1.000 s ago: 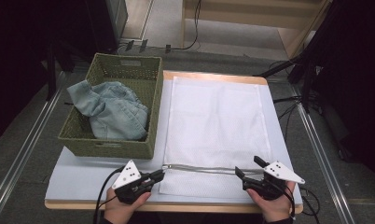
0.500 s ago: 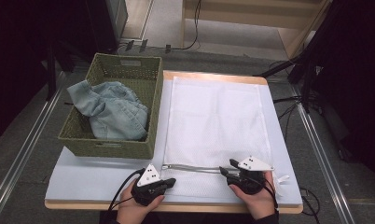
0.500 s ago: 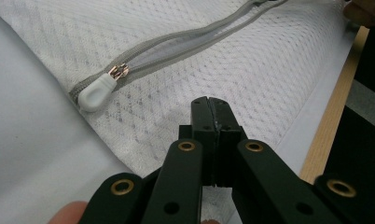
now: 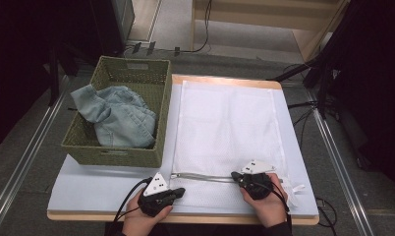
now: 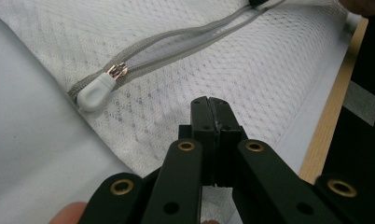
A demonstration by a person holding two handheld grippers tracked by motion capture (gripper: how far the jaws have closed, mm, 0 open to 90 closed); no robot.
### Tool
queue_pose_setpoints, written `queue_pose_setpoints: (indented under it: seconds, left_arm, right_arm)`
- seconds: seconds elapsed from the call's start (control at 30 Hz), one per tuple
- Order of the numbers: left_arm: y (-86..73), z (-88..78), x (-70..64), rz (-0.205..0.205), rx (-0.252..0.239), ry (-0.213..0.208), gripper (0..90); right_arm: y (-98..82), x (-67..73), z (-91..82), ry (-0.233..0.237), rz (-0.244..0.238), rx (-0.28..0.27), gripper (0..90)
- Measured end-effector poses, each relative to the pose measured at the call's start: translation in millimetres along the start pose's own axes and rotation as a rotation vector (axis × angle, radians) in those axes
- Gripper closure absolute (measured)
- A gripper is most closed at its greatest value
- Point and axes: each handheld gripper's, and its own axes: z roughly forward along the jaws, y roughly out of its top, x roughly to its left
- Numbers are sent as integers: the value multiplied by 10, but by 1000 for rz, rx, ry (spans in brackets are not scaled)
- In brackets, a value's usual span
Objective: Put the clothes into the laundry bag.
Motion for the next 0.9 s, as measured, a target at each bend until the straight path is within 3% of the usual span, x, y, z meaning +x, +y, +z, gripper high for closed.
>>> queue_pose_setpoints:
  seconds: [0.13, 0.23, 0.4, 0.57, 0.67, 0.73, 0.8, 0.83, 0.9]
  left_arm:
    - [1, -2, 0, 1, 3, 3, 900]
    - [-3, 0, 1, 1, -2, -1, 900]
    - [-4, -5, 9, 1, -1, -8, 900]
    - [0, -5, 16, 1, 3, -13, 900]
    - [-1, -4, 7, 7, 1, -6, 900]
    - [-3, -5, 17, 6, 1, -16, 900]
    - [-4, -5, 32, -8, -1, -26, 900]
    - [-6, -6, 32, -8, -2, -25, 899]
    - [-7, -6, 31, -6, -2, -24, 898]
  right_arm:
    - [228, -34, -120, 25, 9, -110, 900]
    - [297, -58, -132, 55, 10, -146, 900]
    - [176, -81, -51, 98, -9, -79, 770]
    - [43, -97, -5, 123, -29, -61, 726]
    - [16, -24, 61, 80, -78, -33, 657]
    - [9, -16, 87, 71, -89, -18, 666]
    - [-1, -16, 110, 76, -83, -27, 764]
    - [30, -36, 107, 77, -68, -3, 895]
    - [60, -50, 110, 83, -58, 14, 900]
